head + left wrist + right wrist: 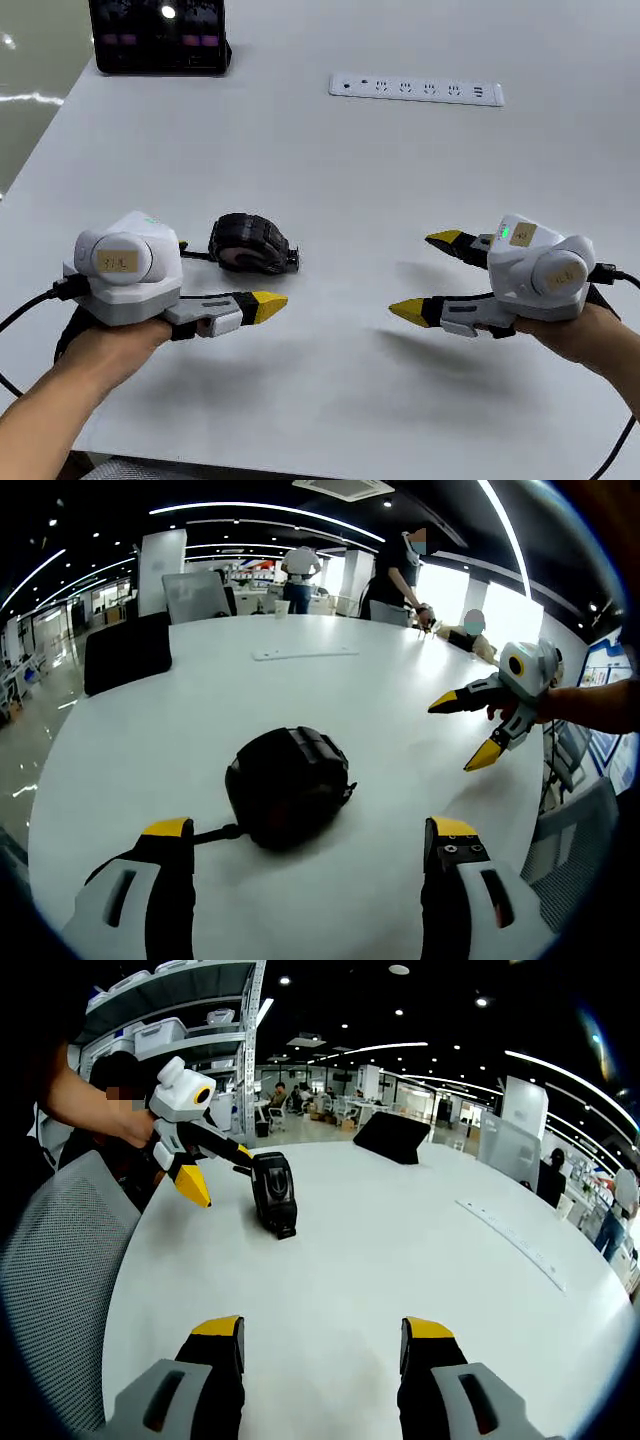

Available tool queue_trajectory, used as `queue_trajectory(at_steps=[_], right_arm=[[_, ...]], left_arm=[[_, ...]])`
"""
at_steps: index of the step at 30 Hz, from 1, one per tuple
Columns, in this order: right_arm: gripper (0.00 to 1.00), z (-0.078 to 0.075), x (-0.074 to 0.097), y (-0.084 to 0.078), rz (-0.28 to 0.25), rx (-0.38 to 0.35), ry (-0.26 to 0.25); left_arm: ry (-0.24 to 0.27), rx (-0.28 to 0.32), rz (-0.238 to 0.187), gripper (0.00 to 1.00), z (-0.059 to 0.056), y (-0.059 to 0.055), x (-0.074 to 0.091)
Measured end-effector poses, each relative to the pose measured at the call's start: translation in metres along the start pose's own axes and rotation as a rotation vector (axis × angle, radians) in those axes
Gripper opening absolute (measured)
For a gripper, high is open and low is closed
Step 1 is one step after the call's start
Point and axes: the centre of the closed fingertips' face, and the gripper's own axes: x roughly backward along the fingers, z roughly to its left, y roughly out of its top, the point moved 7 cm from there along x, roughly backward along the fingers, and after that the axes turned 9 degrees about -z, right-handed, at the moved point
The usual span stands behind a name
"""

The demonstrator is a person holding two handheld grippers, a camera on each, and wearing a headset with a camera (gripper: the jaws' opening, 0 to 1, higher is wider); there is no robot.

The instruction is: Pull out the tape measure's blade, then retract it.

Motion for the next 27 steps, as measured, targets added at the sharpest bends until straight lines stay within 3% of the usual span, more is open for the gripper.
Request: queue_trajectory(at_steps=[3, 11, 20, 27], right_arm=[[0.67, 0.0, 0.004, -0.001, -0.006, -0.013, -0.02], [0.76, 0.004, 0.015, -0.002, -0.043, -0.025, -0.043], [0.85, 0.007, 0.027, -0.008, -0.063, -0.063, -0.067], [0.95, 0.011, 0.036, -0.009, -0.103, -0.104, -0.099]], left_arm=[[-0.007, -0.008, 0.006, 0.93, 0.001, -0.001, 0.001], [-0.04, -0.046, -0.034, 0.99, 0.0, 0.001, 0.004], [-0.07, -0.069, -0.039, 0.99, 0.002, -0.001, 0.008], [-0.101, -0.093, -0.067, 0.99, 0.002, -0.001, 0.015]])
